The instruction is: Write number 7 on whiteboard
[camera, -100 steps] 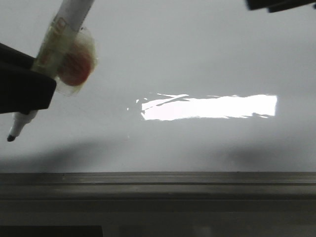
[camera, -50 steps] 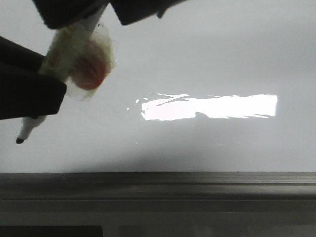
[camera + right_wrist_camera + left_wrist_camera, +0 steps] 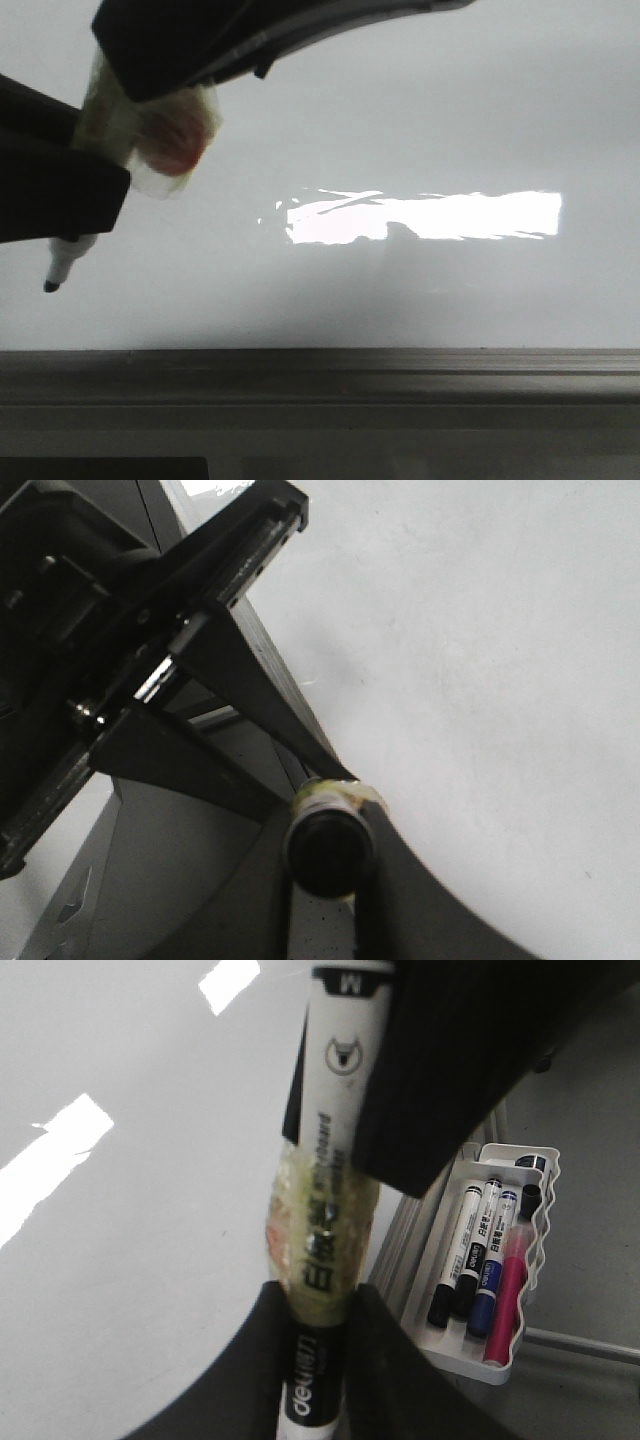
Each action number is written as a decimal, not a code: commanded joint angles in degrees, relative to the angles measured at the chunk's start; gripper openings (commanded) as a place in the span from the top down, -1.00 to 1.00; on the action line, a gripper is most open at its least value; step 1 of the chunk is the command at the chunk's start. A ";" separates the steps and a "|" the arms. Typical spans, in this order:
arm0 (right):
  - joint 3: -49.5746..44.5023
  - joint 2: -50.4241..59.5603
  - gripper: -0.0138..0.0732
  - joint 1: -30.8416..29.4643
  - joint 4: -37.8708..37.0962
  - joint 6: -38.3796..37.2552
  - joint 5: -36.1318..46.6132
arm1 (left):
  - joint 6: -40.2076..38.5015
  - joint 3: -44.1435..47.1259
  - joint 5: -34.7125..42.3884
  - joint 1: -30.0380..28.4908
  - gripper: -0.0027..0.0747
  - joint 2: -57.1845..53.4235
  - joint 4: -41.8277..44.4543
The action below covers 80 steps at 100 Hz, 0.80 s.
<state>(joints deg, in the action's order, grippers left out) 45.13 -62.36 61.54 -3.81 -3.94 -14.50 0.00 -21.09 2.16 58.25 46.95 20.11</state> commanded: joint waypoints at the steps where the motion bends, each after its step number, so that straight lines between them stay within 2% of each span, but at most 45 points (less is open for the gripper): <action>1: 2.13 0.68 0.84 0.01 0.27 0.48 5.50 | 0.00 -1.97 5.18 0.43 0.98 -0.04 -0.38; 15: 2.13 0.68 0.84 0.01 0.27 0.37 4.41 | 0.00 -1.97 4.72 0.43 0.97 -0.04 0.72; 21: 2.13 0.68 0.84 0.01 0.27 0.18 3.92 | 0.00 -1.97 4.74 0.43 0.89 -0.04 0.72; 26: 2.13 0.68 0.84 0.01 0.27 -0.04 3.53 | 0.00 -1.97 4.74 0.43 0.72 -0.04 0.72; 40: 2.13 0.68 0.84 -0.10 0.27 -0.04 3.40 | 0.00 -2.07 4.74 0.21 0.07 -0.55 0.72; 46: 2.13 0.68 0.84 -0.10 0.27 -0.04 3.40 | 0.00 -2.07 4.28 -0.13 -0.06 -1.16 0.62; 64: 2.18 0.68 0.84 -0.32 0.63 -0.04 3.09 | 0.00 -2.07 1.95 -2.10 -0.07 -6.97 -1.15; 80: 3.30 0.68 0.84 -5.17 4.90 -0.07 2.98 | 0.00 -2.07 -3.85 -8.26 -0.07 -15.16 -1.82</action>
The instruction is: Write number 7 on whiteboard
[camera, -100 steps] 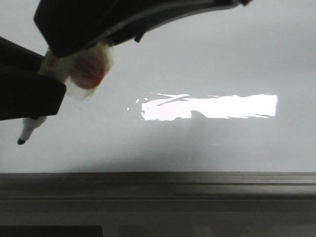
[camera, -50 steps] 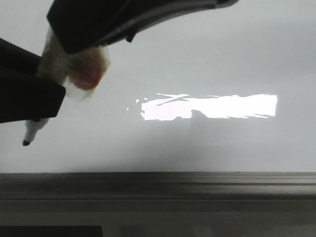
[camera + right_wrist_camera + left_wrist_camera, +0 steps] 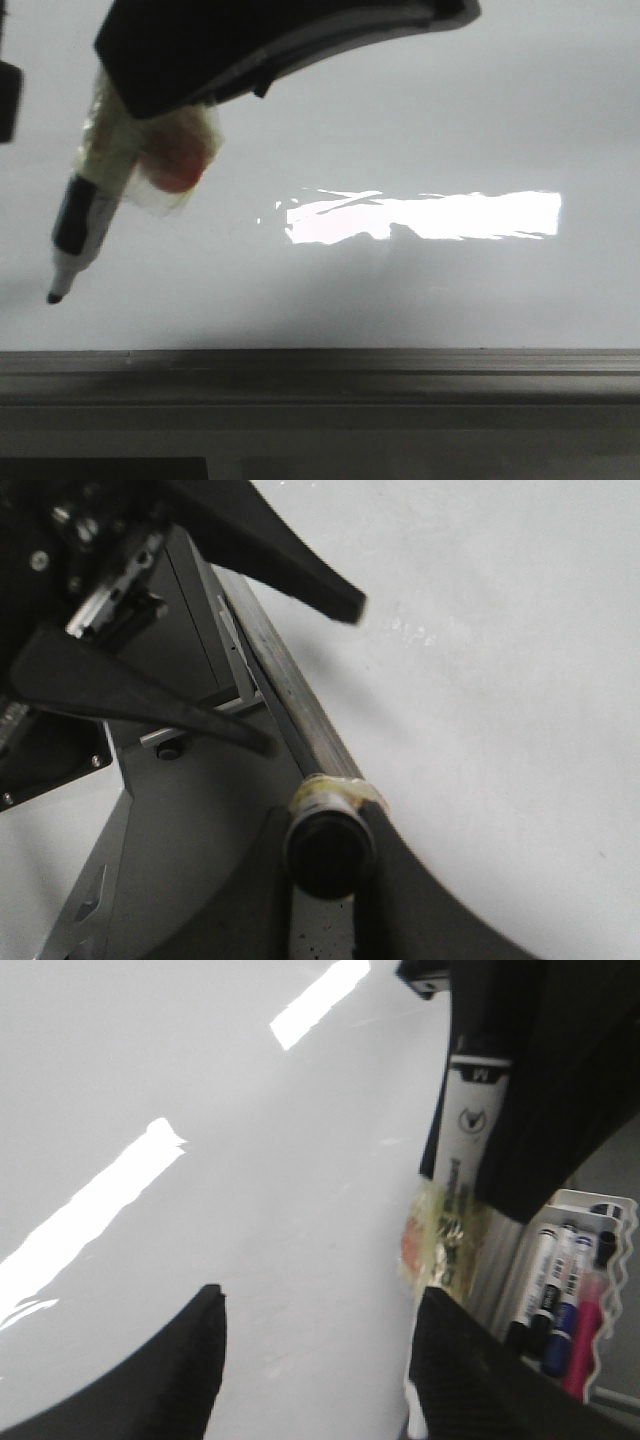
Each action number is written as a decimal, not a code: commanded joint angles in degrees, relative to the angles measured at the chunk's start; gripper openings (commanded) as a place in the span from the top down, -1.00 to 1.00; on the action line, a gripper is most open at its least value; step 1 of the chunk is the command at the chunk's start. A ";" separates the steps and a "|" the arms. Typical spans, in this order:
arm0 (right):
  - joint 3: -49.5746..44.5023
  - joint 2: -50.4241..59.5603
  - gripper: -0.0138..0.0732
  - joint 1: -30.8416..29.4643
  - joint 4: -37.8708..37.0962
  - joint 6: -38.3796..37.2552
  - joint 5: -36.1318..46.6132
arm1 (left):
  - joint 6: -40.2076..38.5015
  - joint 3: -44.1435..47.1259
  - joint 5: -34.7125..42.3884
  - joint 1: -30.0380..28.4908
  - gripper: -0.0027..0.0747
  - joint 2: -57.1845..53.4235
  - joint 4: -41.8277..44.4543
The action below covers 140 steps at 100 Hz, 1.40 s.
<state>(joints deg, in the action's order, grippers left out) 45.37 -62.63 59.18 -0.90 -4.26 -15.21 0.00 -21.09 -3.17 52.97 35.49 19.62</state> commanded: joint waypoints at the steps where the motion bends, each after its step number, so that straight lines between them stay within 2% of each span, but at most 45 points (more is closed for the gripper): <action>1: 3.17 0.95 0.84 -3.04 2.02 0.24 3.69 | 0.00 -2.07 1.48 -3.31 -0.07 -4.07 -1.33; 27: 9.50 -0.20 0.84 -10.20 2.00 0.24 3.72 | -0.52 -2.07 4.96 -15.18 -0.07 -11.67 -11.22; 41: 12.66 -2.87 0.84 -13.63 2.00 0.24 2.29 | -0.52 -2.07 5.71 -18.58 -0.07 -11.56 -13.60; 72: 15.74 -7.08 0.84 -17.70 2.00 0.24 -3.68 | -0.52 -2.07 9.27 -18.86 -0.07 -11.56 -13.88; 94: 15.74 -2.21 0.82 -21.78 -0.31 0.24 -10.10 | -0.52 -2.07 9.27 -18.86 -0.07 -11.56 -13.88; 112: 13.15 -2.93 0.83 -18.93 0.90 0.24 -14.83 | -0.52 -2.07 9.17 -18.74 -0.07 -11.56 -13.88; 127: 6.97 -3.03 0.83 -15.73 2.49 -2.02 -10.66 | -0.52 -1.95 8.59 -18.30 -0.07 -11.45 -13.47; 140: 7.65 -2.49 0.83 -13.68 2.49 -2.02 -8.07 | -0.52 -1.95 8.39 -17.98 -0.07 -11.10 -13.37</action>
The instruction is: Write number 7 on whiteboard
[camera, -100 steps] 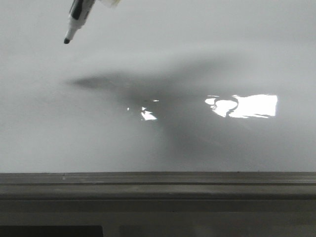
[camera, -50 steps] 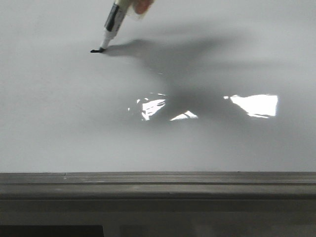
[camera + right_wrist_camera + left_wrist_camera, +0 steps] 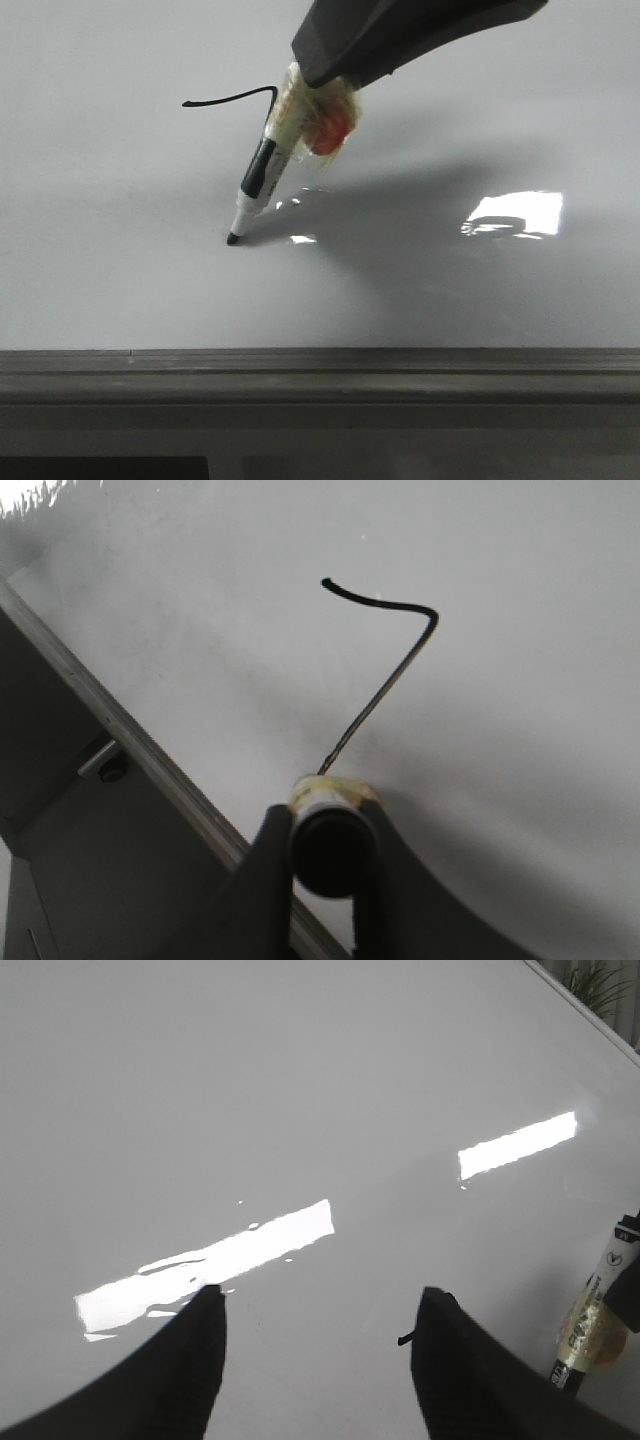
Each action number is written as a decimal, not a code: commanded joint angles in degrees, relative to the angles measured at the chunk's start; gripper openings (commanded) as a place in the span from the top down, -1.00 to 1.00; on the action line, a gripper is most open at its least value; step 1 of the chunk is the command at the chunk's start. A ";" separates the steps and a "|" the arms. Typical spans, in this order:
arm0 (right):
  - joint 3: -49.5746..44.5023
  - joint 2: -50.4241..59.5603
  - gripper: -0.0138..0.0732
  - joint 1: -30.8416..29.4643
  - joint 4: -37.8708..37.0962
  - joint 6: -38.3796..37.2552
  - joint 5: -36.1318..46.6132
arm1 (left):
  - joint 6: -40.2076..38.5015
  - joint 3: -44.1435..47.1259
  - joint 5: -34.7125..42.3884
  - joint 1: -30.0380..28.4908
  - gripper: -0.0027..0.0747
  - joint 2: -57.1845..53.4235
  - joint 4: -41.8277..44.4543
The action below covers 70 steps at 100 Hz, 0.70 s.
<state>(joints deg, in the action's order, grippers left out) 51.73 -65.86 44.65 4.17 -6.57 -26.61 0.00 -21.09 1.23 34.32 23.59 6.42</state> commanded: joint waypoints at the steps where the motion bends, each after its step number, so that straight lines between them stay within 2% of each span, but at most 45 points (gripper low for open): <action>1: 1.57 0.80 0.83 0.99 -2.58 0.30 3.47 | -0.52 -1.95 3.99 0.83 -0.07 0.92 -0.17; 8: 3.24 1.24 0.83 2.77 -2.58 0.30 3.62 | -0.39 -1.95 3.76 2.17 -0.07 1.90 0.92; 21: 4.74 1.13 0.83 6.73 -2.79 0.30 3.61 | 0.00 -1.95 1.78 6.56 -0.07 6.90 9.38; 46: 4.74 1.13 0.83 10.01 -2.33 0.30 3.73 | 0.00 -1.95 6.58 17.49 -0.07 17.73 10.53; 70: 4.74 1.13 0.83 11.88 -1.74 0.30 3.95 | 0.00 -1.95 10.38 18.36 -0.07 23.85 10.29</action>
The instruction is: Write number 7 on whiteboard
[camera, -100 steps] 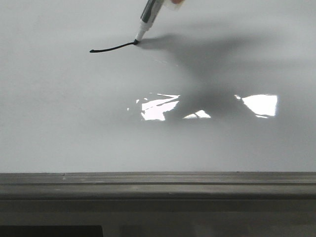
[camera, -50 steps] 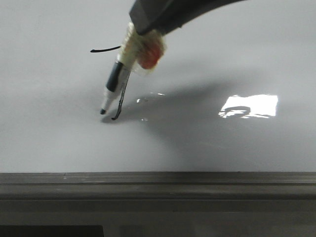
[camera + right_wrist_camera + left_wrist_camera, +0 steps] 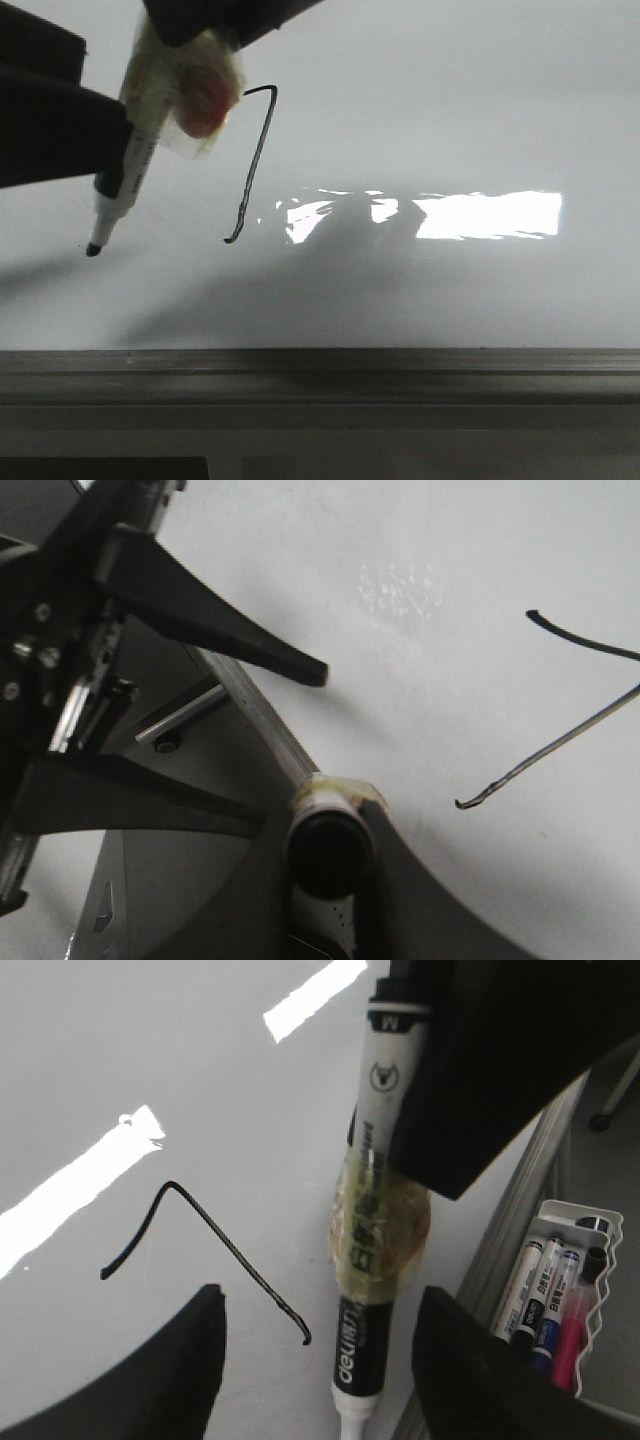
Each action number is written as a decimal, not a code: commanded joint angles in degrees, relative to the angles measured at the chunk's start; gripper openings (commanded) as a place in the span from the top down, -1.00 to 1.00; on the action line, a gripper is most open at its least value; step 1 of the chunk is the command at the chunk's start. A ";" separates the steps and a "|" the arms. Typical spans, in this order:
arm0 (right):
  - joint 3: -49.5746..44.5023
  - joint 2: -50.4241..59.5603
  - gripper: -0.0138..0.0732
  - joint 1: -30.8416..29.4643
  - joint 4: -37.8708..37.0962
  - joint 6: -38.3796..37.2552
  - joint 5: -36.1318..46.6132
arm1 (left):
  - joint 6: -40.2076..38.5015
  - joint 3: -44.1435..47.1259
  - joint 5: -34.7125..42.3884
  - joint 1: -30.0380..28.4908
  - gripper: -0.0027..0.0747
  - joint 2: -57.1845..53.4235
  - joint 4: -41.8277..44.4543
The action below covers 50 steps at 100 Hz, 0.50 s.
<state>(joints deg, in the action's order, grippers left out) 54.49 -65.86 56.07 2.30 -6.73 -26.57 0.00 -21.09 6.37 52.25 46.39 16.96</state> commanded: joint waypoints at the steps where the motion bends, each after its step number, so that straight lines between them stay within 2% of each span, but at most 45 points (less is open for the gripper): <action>1: 1.98 1.13 0.83 0.46 0.13 0.45 3.89 | 0.00 -1.95 5.10 0.44 -0.07 1.26 -0.25; 23: 1.98 1.13 0.83 0.46 0.36 0.45 4.11 | 0.00 -1.95 5.06 0.44 -0.04 3.49 -0.25; 30: 1.98 1.13 0.83 0.46 0.36 0.45 4.11 | 0.00 -1.95 5.06 0.44 0.23 3.78 -0.37; 41: 1.98 1.13 0.83 0.46 0.36 0.45 4.11 | 0.00 -1.95 5.06 0.44 0.98 3.78 -0.64; 50: 1.98 1.13 0.83 0.46 0.36 0.45 4.11 | 0.00 -1.95 5.15 0.44 0.98 3.78 -1.03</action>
<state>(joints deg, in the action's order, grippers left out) 54.53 -65.86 56.44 2.62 -6.73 -25.78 0.30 -21.09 7.14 52.48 50.30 17.11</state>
